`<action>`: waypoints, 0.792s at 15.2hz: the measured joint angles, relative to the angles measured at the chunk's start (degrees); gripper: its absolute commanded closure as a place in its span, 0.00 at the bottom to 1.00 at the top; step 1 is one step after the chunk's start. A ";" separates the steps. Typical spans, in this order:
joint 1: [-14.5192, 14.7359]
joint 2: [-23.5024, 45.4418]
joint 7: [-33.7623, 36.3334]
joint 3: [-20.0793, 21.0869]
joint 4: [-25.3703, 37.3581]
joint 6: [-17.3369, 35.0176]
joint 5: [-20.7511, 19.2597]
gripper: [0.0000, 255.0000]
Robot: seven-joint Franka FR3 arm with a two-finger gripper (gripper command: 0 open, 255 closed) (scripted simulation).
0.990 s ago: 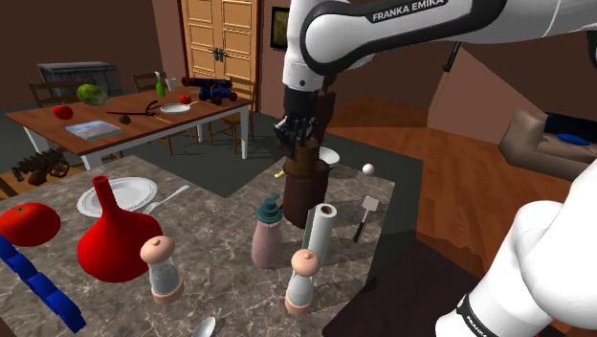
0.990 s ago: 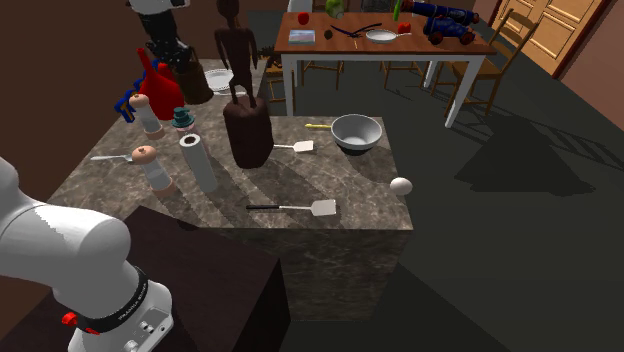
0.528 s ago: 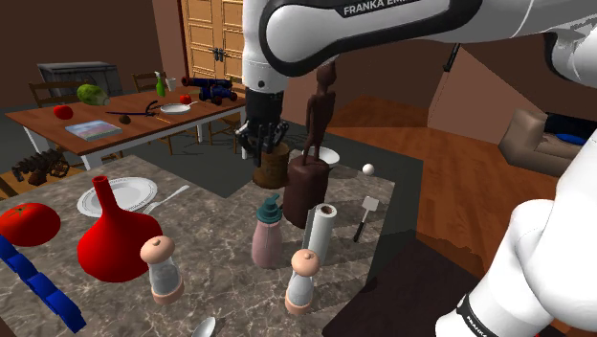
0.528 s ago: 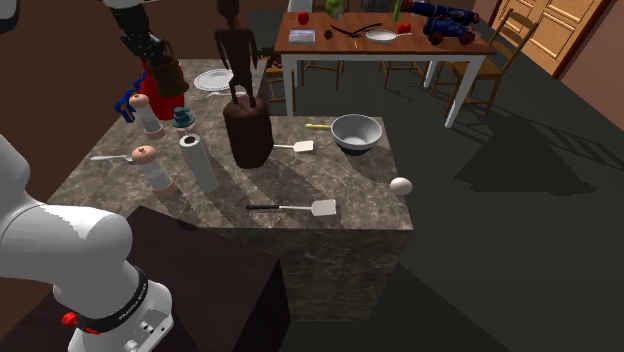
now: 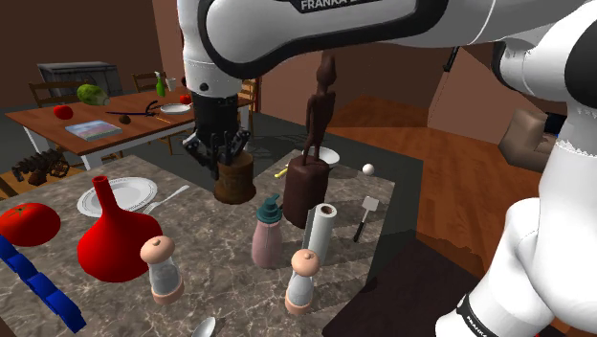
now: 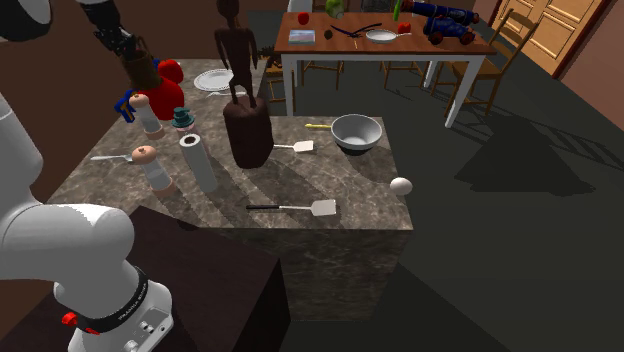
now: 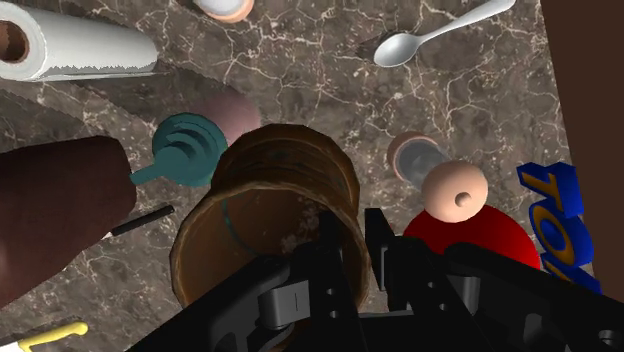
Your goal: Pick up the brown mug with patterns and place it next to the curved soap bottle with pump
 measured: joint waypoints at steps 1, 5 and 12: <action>0.82 2.30 1.04 0.28 3.11 -0.89 -0.63 1.00; 2.42 5.27 3.27 0.82 5.69 -0.70 -1.51 1.00; 2.38 6.11 3.67 0.68 1.53 4.25 -1.85 1.00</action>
